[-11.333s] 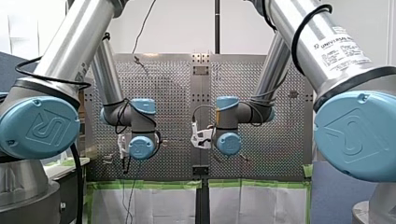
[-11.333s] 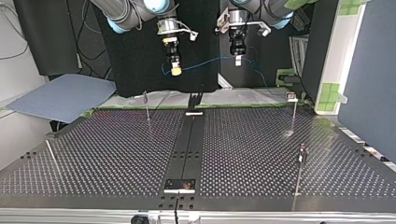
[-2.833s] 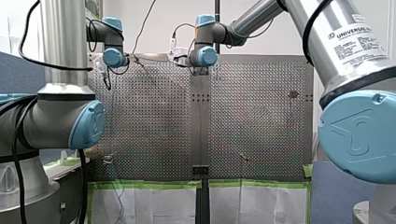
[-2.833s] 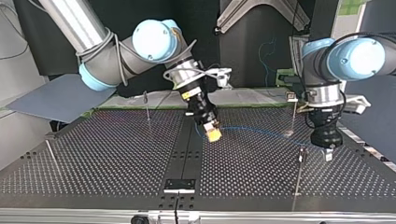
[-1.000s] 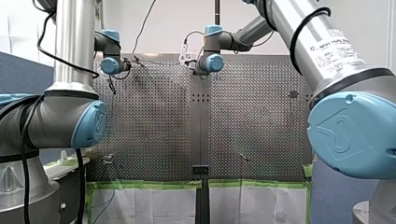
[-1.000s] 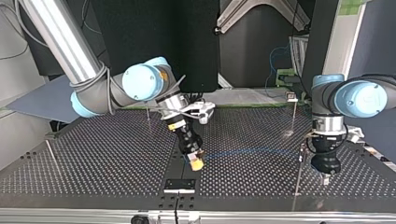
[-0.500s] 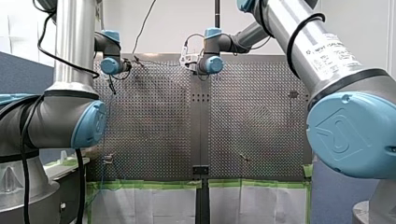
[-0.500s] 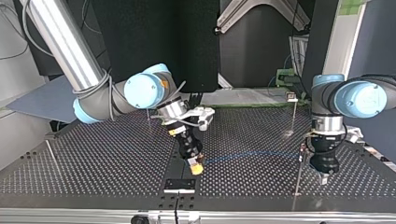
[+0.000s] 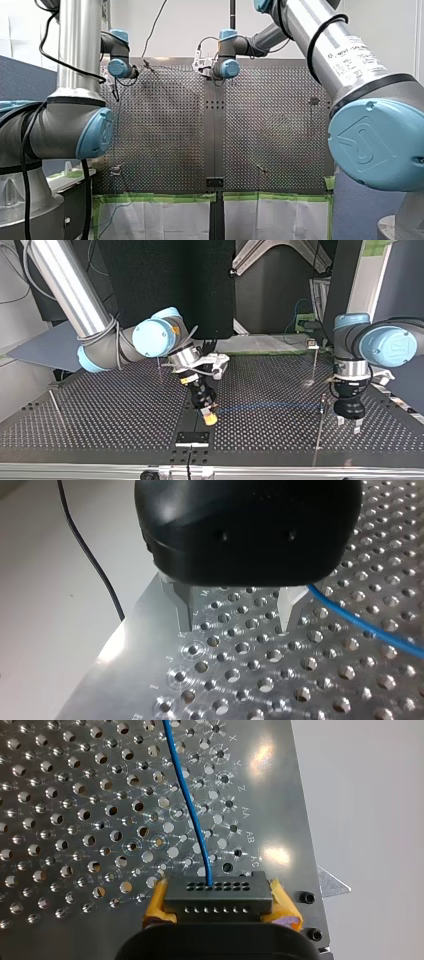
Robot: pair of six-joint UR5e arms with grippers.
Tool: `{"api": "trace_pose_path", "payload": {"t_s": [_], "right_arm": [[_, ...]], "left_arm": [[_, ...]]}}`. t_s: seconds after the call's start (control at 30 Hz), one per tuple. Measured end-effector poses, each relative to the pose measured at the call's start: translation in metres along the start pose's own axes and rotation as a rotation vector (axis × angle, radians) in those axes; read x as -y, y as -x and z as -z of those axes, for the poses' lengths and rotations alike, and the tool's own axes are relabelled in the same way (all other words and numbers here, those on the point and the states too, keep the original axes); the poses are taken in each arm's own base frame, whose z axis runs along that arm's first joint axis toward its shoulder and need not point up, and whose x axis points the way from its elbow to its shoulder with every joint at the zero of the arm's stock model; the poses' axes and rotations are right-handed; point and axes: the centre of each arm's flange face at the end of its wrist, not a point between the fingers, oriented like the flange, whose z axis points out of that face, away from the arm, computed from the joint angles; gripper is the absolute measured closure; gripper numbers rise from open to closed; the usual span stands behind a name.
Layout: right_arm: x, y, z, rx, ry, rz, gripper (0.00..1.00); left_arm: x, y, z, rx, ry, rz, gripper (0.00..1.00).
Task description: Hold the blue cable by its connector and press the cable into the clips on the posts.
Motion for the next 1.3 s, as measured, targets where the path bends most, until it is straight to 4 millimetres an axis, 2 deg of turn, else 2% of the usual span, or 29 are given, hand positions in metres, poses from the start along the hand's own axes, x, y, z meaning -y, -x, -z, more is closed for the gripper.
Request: {"api": "trace_pose_path", "payload": {"t_s": [0.13,0.4,0.6,1.0,1.3], "right_arm": [[0.0,0.0,0.0,0.002,0.0,-0.001,1.0],[0.0,0.0,0.001,0.005,0.001,-0.001,1.0],[0.0,0.001,0.001,0.011,0.002,-0.002,1.0],[-0.001,0.002,0.002,0.016,0.003,-0.002,1.0],[-0.001,0.002,0.002,0.016,0.003,-0.002,1.0]], "left_arm": [[-0.003,0.0,0.005,-0.026,0.023,-0.031,0.0],[-0.002,-0.008,0.02,-0.109,-0.001,-0.061,0.0],[0.003,-0.012,0.043,-0.175,-0.032,-0.079,0.0],[0.01,-0.012,0.087,-0.24,-0.024,0.006,0.0],[0.026,0.019,0.112,-0.201,-0.042,0.008,0.0]]}}
